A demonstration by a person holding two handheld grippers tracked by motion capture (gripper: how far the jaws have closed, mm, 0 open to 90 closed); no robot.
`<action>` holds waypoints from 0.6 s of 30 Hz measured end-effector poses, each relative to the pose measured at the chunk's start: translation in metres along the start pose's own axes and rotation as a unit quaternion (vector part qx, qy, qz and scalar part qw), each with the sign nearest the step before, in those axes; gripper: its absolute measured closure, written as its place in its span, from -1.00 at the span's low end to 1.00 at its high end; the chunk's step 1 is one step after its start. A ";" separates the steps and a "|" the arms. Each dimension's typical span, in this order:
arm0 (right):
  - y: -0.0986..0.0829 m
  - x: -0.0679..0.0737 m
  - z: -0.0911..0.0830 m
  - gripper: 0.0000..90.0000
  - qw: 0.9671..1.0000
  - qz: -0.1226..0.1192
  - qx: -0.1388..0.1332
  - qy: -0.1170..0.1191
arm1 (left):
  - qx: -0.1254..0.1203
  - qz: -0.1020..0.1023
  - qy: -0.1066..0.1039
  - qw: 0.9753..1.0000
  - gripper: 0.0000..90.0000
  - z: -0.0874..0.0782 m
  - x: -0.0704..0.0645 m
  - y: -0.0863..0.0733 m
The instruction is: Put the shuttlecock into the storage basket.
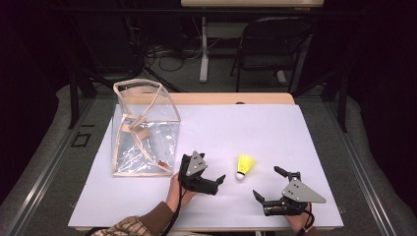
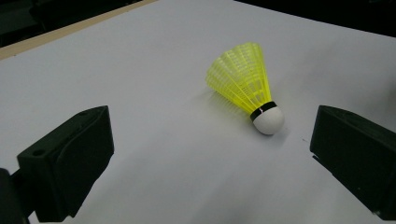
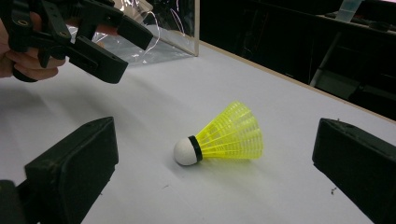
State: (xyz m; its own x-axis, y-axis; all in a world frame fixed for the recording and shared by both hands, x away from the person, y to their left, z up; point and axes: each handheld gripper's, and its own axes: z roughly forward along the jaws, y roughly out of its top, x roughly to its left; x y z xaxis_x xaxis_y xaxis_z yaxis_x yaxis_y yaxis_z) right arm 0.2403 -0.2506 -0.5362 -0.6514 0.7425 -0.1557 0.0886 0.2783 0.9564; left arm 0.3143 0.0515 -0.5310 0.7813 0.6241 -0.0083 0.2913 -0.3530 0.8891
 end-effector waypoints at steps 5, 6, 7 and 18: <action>0.000 0.000 0.000 -1.00 1.000 -0.001 0.000 0.000 | 0.006 0.003 -0.002 1.000 -1.00 0.005 -0.004 0.003; 0.000 0.000 0.000 -1.00 1.000 -0.001 -0.001 0.000 | 0.006 0.003 -0.002 1.000 -1.00 0.006 -0.004 0.004; 0.000 0.000 0.000 -1.00 1.000 -0.001 -0.001 0.000 | 0.008 0.003 -0.002 1.000 -1.00 0.007 -0.004 0.004; 0.000 0.000 0.000 -1.00 1.000 0.001 -0.001 0.000 | 0.017 0.000 -0.007 1.000 -1.00 0.017 -0.010 0.010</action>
State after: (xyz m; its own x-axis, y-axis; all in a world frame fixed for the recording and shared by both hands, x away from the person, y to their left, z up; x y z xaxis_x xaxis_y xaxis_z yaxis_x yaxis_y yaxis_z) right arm 0.2403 -0.2509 -0.5359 -0.6511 0.7431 -0.1547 0.0873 0.2757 0.9573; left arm 0.3190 0.0298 -0.5294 0.7897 0.6134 -0.0145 0.3088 -0.3770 0.8732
